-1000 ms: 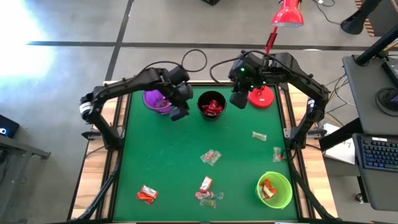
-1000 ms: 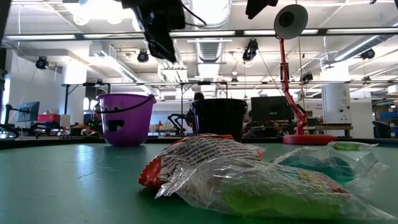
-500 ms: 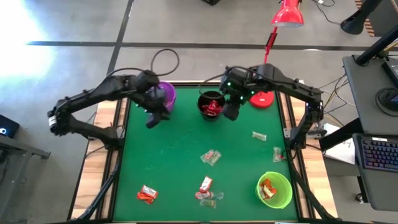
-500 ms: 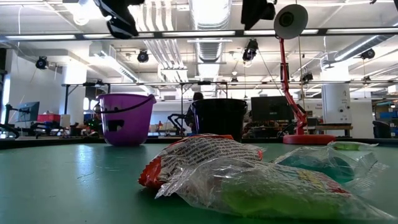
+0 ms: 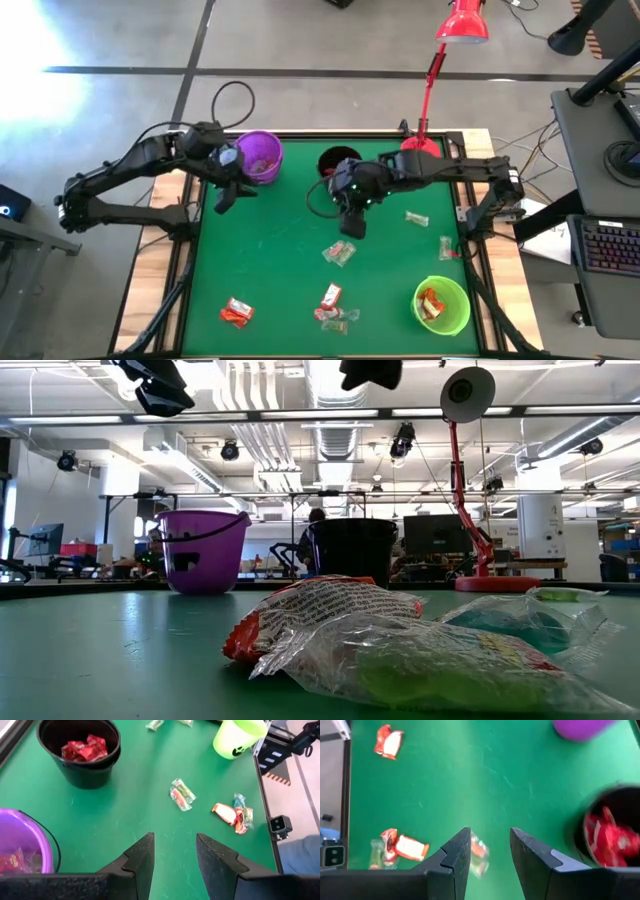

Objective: Sort candy
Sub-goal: Put the orange gummy into the violet bucket

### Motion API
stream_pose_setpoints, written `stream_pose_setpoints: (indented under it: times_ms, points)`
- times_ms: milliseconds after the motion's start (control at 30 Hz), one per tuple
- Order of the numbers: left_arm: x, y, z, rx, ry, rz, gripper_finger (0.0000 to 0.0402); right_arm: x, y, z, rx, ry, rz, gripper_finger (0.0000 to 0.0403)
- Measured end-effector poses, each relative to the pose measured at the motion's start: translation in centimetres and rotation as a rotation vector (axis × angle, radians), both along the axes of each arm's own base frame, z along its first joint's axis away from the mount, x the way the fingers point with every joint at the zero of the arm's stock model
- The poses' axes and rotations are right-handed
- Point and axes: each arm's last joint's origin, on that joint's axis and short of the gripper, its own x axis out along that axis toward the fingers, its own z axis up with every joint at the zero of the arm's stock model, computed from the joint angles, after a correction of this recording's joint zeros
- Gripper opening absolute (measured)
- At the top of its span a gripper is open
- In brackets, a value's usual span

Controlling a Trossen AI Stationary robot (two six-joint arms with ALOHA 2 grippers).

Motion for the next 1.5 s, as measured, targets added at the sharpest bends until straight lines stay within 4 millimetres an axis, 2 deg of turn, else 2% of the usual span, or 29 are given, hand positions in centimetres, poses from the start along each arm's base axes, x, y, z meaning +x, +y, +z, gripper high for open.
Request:
stream_pose_setpoints:
  times_ms: [200, 400, 633, 767, 967, 1100, 1500]
  points:
    - [-0.6, -0.2, -0.1, 0.011, -0.042, 0.01, 0.0127, 1.8, 0.5, -2.1, -0.005, -0.114, 0.021, 0.013]
    - [-0.9, -0.3, -0.2, 0.01, -0.043, 0.012, 0.0127, 2.5, 0.8, -3.8, -0.059, -0.152, -0.009, 0.013]
    - [-0.8, -0.3, -0.2, -0.018, -0.037, 0.035, 0.0127, 2.6, 1.9, -5.9, -0.047, -0.089, 0.062, 0.0135]
    - [-0.9, -0.3, -0.2, -0.031, -0.036, 0.046, 0.0127, 3.7, 2.9, -8.1, -0.02, -0.028, 0.124, 0.0155]
    - [-0.8, -0.3, -0.2, -0.031, -0.035, 0.045, 0.0127, 5.1, 3.4, -10.9, -0.114, 0.042, 0.275, 0.0177]
    - [-0.8, -0.3, -0.2, -0.03, -0.035, 0.045, 0.0127, 6.0, 3.6, -13.4, -0.121, 0.108, 0.298, 0.0176]
    - [-0.8, -0.3, -0.2, -0.008, -0.037, 0.027, 0.0127, 7.1, 3.7, -18.7, -0.125, 0.272, 0.351, 0.0155]
